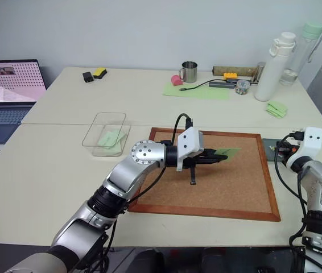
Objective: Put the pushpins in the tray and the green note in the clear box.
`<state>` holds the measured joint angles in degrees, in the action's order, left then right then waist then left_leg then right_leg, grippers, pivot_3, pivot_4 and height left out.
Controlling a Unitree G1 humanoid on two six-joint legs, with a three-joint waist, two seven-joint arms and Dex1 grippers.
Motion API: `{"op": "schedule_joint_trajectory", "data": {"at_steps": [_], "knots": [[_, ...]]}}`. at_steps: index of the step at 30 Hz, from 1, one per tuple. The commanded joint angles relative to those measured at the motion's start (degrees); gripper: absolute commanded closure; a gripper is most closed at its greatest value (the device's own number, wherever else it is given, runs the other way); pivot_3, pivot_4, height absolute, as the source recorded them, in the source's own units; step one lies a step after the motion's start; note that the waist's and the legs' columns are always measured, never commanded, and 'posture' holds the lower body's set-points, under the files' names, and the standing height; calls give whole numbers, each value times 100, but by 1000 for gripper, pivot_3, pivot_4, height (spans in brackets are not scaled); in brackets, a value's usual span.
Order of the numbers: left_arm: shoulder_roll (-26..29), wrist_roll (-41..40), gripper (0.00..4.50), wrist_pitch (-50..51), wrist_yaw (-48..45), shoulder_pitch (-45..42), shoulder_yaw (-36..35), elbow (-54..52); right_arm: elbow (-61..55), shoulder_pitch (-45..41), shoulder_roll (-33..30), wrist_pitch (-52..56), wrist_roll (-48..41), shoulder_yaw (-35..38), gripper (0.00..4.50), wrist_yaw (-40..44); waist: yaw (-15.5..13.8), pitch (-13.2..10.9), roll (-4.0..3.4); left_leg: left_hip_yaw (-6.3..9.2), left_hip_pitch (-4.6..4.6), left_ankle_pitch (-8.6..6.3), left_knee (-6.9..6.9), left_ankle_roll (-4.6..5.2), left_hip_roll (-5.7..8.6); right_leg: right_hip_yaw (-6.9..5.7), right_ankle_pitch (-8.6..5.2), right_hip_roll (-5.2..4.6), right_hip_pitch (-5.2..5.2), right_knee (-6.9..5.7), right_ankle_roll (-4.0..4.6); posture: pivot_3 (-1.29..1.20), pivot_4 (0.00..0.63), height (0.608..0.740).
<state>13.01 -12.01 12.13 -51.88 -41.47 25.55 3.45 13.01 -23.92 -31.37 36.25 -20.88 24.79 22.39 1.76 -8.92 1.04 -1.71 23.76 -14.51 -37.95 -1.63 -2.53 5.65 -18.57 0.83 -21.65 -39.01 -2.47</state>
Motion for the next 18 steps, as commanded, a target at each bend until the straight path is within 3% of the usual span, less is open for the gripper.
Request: {"op": "schedule_joint_trajectory", "data": {"at_steps": [1,15,18], "knots": [[-14,108,4500,-68,71,85,-131,-216,521,-321,-190,-403,-14,66,3317,173,-3,0,-1,1,0,0,-1,0,-3,0,0,-1,0,0,0,0,150,740],[95,175,4500,109,106,241,-359,-335,877,-352,-462,-756,-49,37,51,395,-9,-1,-3,3,0,1,-1,0,-9,-5,0,-1,0,-3,0,0,150,740],[55,182,4500,95,101,183,-375,-264,815,-270,-431,-782,-49,12,23,413,-10,-1,-3,3,0,1,-1,0,-9,-5,0,-1,1,-3,0,0,150,740]]}}
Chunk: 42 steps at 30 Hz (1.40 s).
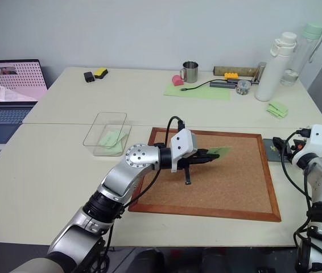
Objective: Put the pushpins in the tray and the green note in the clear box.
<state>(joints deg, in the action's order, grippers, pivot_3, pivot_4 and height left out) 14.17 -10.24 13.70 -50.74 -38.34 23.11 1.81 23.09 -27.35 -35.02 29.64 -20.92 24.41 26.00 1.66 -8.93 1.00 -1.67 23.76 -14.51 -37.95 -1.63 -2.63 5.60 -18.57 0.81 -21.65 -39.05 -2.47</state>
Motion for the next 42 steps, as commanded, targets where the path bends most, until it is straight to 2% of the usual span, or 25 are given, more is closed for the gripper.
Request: {"op": "schedule_joint_trajectory", "data": {"at_steps": [1,21,27,31,36,40,42], "knots": [[-69,8,4500,-73,-18,-145,-136,-76,-202,88,-45,-129,-50,37,23,59,-1,0,0,0,0,0,0,0,0,-1,0,0,0,0,0,0,150,740],[-84,105,4500,-61,69,-130,-190,-85,87,247,-10,-435,106,-242,23,237,0,1,-1,-1,-1,0,-1,0,0,-2,0,0,0,-2,0,0,150,740],[-149,143,4500,-73,117,-178,-229,-29,318,219,-156,-1052,530,-542,23,322,0,1,-1,-2,-2,0,-2,0,1,-3,0,0,0,-2,0,0,150,740],[-159,154,4500,-77,129,-199,-257,-15,310,193,-150,-1234,515,-520,23,331,1,1,-1,-2,-2,1,-2,-1,0,-2,0,0,0,-3,0,0,150,740],[-269,-171,4500,352,387,-223,-637,-68,-341,152,-185,-1031,-24,-184,23,557,3,0,-2,-2,-2,1,-2,-1,-1,-3,0,-1,0,-4,0,0,150,740],[-37,-388,4500,811,590,-286,-1262,-120,-1684,427,-411,-171,-786,-81,23,1071,6,-3,-8,0,-1,0,-2,0,-3,-7,0,0,-1,-6,0,0,150,740],[275,-302,4500,983,862,-305,-1624,-94,-2653,755,-616,474,-1474,-66,23,1478,2,-3,-8,5,-1,0,-1,0,-6,-8,0,3,0,-6,0,0,150,740]]}}
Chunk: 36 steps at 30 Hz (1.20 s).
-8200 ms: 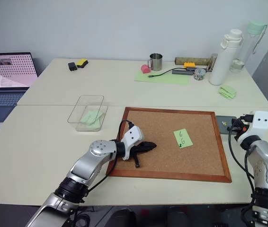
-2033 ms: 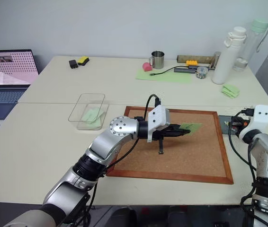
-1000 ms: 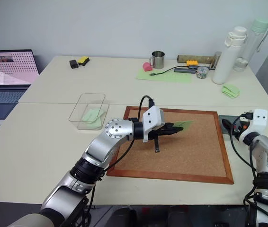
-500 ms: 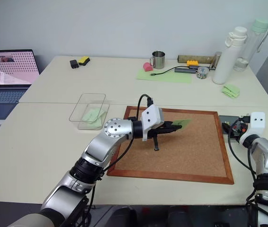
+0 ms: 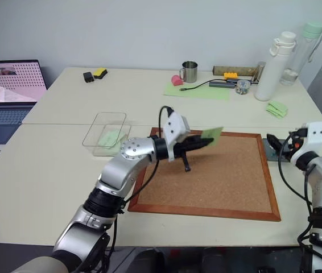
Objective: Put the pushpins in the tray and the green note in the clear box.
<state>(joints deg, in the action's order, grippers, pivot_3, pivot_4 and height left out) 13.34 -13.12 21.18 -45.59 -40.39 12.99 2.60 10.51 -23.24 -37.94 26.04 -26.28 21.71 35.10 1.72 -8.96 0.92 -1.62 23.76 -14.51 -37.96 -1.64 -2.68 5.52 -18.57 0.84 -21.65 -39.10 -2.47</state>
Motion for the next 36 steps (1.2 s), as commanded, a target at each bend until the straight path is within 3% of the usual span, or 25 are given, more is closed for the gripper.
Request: {"op": "schedule_joint_trajectory", "data": {"at_steps": [1,10,20,30,36], "knots": [[528,42,4500,392,633,-141,-904,-120,-1958,504,-425,1171,-1362,233,23,723,-9,-1,-2,4,1,0,1,0,0,0,0,0,0,1,0,0,150,740],[1594,704,4500,674,2208,194,-2086,236,-4521,968,-393,2498,-3512,26,23,199,-15,-6,10,25,4,-1,-7,1,1,-16,0,-10,11,2,-1,0,150,740],[1529,1027,4500,870,3077,658,-2155,336,-5223,1238,90,2264,-3405,-892,23,-468,-77,-9,34,42,13,0,-12,0,4,-37,1,-15,9,-1,-2,0,150,740],[1469,1003,2565,591,3046,687,-2100,244,-5112,1217,3,2089,-3373,-814,0,-591,-75,-8,35,44,12,0,-10,-1,2,-39,1,-14,9,-1,-2,0,150,740],[1410,338,1373,722,1856,677,-1707,-240,-5088,1392,-209,1991,-3232,-666,0,-558,-99,-8,35,43,13,0,-10,0,3,-40,1,-14,10,0,-2,0,150,740]]}}
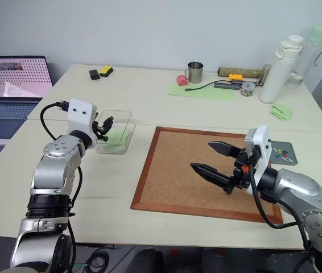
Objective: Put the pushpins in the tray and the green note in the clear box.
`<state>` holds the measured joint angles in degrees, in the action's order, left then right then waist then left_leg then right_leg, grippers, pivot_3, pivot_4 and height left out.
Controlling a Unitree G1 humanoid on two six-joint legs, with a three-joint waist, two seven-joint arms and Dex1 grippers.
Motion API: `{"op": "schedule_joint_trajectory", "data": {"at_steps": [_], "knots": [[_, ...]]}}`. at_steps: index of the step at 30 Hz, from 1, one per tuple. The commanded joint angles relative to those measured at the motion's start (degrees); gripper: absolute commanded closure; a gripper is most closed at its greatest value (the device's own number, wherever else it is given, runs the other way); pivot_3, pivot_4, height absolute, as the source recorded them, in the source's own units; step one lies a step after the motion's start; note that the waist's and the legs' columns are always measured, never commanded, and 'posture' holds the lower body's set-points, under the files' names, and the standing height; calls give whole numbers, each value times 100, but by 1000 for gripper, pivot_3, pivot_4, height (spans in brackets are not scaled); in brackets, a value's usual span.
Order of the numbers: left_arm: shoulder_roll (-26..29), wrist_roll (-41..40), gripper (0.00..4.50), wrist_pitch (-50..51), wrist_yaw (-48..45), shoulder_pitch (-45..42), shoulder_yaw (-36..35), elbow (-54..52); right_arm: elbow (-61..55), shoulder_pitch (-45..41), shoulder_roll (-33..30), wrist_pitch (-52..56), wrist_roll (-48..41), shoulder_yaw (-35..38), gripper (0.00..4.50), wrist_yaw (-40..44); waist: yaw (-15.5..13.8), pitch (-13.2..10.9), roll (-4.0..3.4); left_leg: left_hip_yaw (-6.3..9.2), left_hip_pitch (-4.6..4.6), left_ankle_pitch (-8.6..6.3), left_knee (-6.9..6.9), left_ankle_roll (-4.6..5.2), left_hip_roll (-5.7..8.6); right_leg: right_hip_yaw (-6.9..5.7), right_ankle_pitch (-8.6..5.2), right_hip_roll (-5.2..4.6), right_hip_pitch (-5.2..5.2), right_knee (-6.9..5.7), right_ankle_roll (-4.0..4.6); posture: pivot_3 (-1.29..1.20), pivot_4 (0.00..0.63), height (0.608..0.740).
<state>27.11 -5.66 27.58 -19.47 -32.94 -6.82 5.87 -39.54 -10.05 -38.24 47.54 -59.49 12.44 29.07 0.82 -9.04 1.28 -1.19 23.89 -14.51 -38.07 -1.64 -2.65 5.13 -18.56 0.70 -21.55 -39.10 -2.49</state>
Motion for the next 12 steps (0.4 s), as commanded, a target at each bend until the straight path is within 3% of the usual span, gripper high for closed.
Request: {"op": "schedule_joint_trajectory", "data": {"at_steps": [1,5,12], "knots": [[77,-663,1373,254,-1135,-45,355,-752,-93,128,-262,-168,87,328,0,100,-18,0,0,-1,0,0,0,0,1,0,0,0,0,0,0,0,150,740],[531,-1496,1373,807,-2618,75,654,-1368,-47,519,-733,-130,86,640,0,479,-27,0,0,-7,-1,0,0,0,-1,3,0,1,-1,1,0,0,150,740],[1192,-1726,1373,835,-3708,343,993,-1492,50,1201,-884,-491,613,751,0,781,65,0,-1,-9,-10,0,4,0,-4,9,-1,11,1,1,1,0,150,740]]}}
